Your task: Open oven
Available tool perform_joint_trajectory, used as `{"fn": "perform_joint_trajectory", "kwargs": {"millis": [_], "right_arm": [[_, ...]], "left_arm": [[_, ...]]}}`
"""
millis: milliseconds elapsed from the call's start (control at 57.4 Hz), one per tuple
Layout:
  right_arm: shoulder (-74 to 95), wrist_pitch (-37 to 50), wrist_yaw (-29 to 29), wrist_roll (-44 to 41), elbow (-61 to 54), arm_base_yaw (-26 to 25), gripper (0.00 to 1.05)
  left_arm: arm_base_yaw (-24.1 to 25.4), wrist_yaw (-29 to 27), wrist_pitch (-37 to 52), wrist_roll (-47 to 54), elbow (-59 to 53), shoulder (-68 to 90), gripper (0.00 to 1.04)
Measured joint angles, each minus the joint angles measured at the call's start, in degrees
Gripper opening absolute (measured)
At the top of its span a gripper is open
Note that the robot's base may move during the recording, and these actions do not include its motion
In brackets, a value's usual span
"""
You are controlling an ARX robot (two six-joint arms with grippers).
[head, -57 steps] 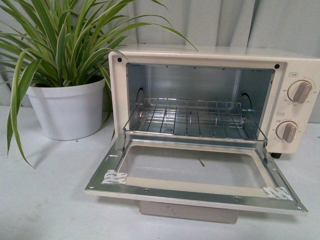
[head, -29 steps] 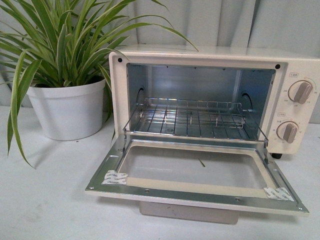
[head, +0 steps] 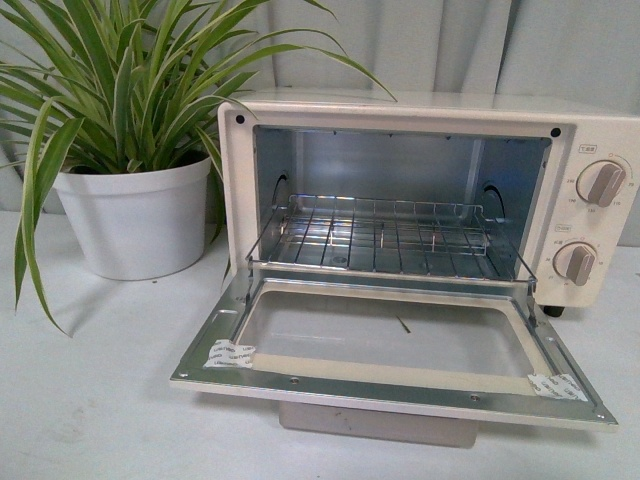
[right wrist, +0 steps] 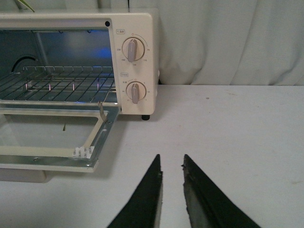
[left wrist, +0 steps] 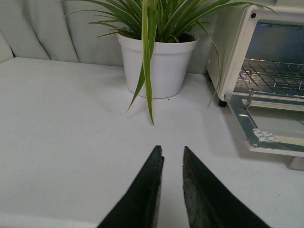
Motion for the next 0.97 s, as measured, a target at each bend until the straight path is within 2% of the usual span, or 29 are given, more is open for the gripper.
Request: {"fn": "perform_joint_trajectory", "kwargs": {"millis": [296,366,418,487,975], "right_arm": [[0.0,0.0,0.0,0.0,0.0,0.0,0.69],[0.0,0.0,0.0,0.0,0.0,0.0,0.88],[0.0,0.0,0.0,0.0,0.0,0.0,0.97],[0.0,0.0,0.0,0.0,0.0,0.0,0.95],[0.0,0.0,0.0,0.0,0.0,0.0,0.95]], "left_arm": [[0.0,0.0,0.0,0.0,0.0,0.0,0.73],[0.0,0.0,0.0,0.0,0.0,0.0,0.91],[0.0,0.0,0.0,0.0,0.0,0.0,1.0],[0.0,0.0,0.0,0.0,0.0,0.0,0.98],[0.0,0.0,0.0,0.0,0.0,0.0,0.98]]}}
